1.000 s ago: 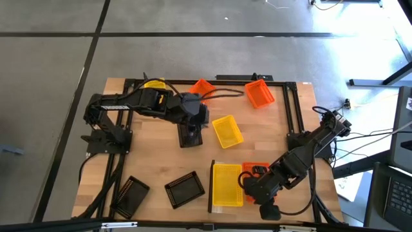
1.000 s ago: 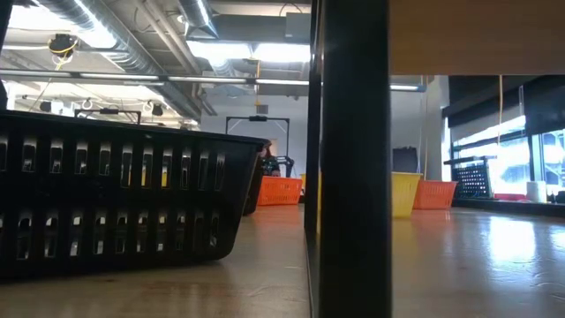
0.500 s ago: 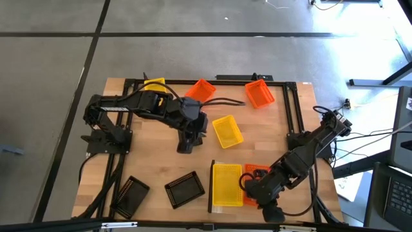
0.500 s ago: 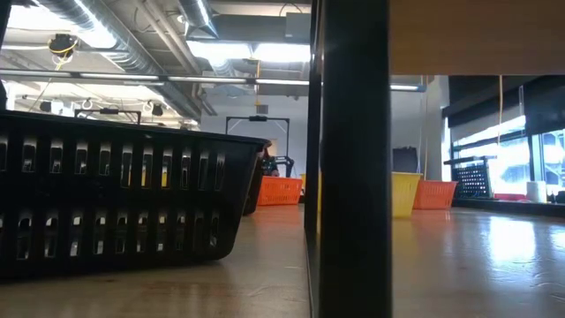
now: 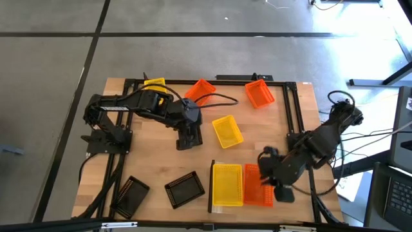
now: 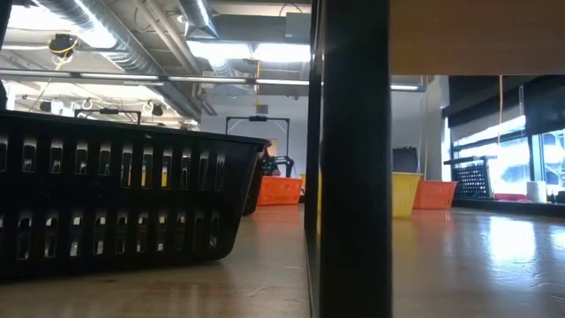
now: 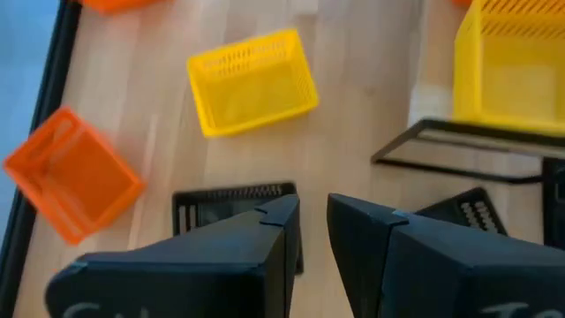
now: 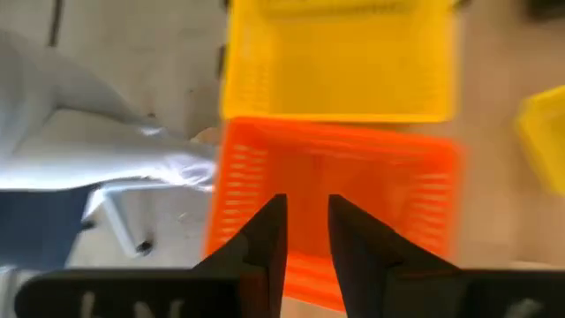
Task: Stack baskets on shelf by color
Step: Put the top right black bin on the shelf
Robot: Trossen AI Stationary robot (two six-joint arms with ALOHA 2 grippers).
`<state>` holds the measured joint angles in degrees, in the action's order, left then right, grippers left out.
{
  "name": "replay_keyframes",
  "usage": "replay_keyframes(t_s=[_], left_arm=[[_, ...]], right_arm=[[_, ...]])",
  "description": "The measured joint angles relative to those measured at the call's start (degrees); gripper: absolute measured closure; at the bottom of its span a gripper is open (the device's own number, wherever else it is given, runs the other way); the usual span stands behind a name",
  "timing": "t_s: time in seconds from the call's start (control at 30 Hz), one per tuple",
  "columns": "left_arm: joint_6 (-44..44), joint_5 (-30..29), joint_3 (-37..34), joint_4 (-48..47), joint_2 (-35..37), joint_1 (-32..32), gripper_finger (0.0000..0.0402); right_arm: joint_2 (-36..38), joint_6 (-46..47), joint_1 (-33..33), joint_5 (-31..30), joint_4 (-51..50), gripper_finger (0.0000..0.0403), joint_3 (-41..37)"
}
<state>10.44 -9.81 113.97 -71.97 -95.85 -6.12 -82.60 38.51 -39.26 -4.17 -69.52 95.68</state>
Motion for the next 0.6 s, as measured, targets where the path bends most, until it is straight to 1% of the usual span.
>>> replay_keyframes(t_s=[0.27,0.47,0.6], left_arm=[[-1.0,0.5,-0.3,-3.8,0.0,1.2,0.0347],[-7.9,2.1,-5.6,-4.2,0.0,1.7,0.0347],[-8.3,3.5,-12.6,-0.6,0.0,1.9,0.0347]], right_arm=[[6.5,-7.4,1.3,-17.8,-4.8,0.0322,0.0],[11.5,-9.9,1.7,-27.1,-7.6,0.0322,0.0],[14.5,-8.9,1.7,-31.7,-9.9,0.0322,0.0]])
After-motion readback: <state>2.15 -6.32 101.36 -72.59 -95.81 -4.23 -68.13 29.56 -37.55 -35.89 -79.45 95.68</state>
